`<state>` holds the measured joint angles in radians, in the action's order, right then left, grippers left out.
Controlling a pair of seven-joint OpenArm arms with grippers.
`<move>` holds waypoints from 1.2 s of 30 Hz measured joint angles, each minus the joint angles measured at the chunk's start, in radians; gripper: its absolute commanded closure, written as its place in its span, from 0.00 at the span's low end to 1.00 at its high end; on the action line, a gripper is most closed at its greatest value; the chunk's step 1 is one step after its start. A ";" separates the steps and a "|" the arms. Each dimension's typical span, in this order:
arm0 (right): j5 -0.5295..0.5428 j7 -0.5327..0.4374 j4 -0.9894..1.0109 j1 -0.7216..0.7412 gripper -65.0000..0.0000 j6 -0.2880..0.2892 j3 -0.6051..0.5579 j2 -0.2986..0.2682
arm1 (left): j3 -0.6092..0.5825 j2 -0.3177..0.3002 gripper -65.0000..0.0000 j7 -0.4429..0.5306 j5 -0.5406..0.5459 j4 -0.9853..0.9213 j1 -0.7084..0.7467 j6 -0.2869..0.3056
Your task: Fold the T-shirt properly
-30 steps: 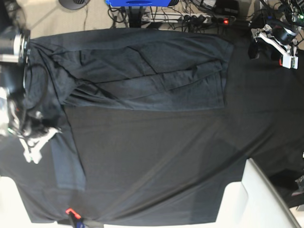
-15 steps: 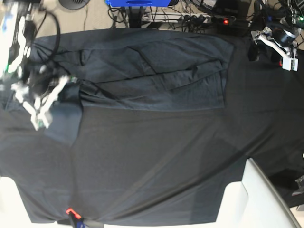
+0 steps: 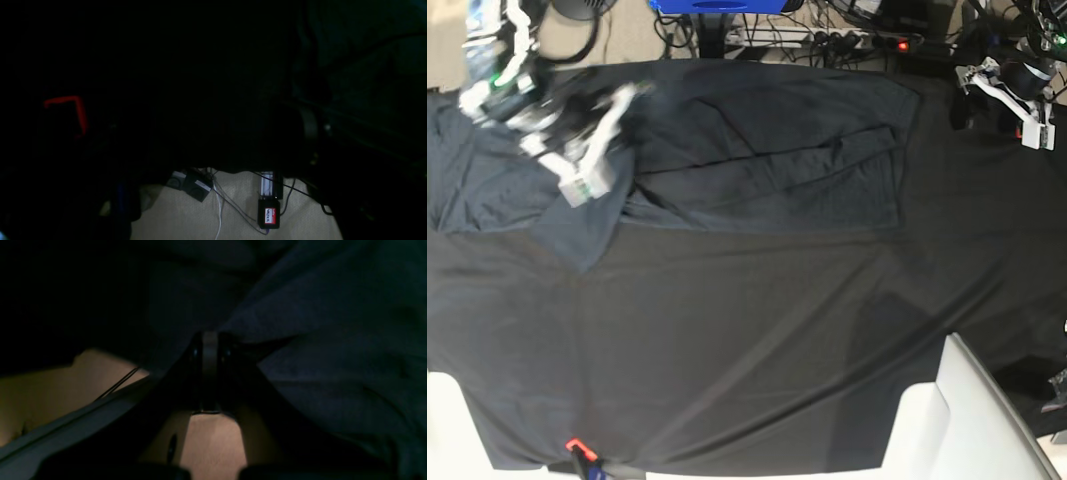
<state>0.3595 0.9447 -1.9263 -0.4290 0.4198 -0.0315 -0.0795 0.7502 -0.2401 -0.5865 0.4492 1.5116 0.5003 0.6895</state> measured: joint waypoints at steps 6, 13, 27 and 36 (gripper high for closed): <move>0.000 -0.006 0.000 0.003 1.00 0.000 -0.054 0.002 | 0.000 -0.001 0.17 0.000 0.000 0.000 0.007 0.000; 0.000 -0.003 0.002 0.035 1.00 -0.003 -0.054 0.000 | 0.000 0.002 0.17 0.000 0.000 0.000 0.007 0.000; 0.000 0.001 0.003 0.075 1.00 0.000 -0.054 0.000 | 0.000 0.010 0.17 0.000 0.000 0.000 0.007 0.000; 0.000 0.000 0.006 0.105 1.00 0.000 -0.054 0.000 | 0.000 0.011 0.17 0.000 0.000 0.000 0.004 0.000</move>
<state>0.3599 0.9443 -1.9202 -0.3244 0.4198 -0.0853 -0.0795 0.7502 -0.2295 -0.5865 0.4492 1.5116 0.5045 0.6899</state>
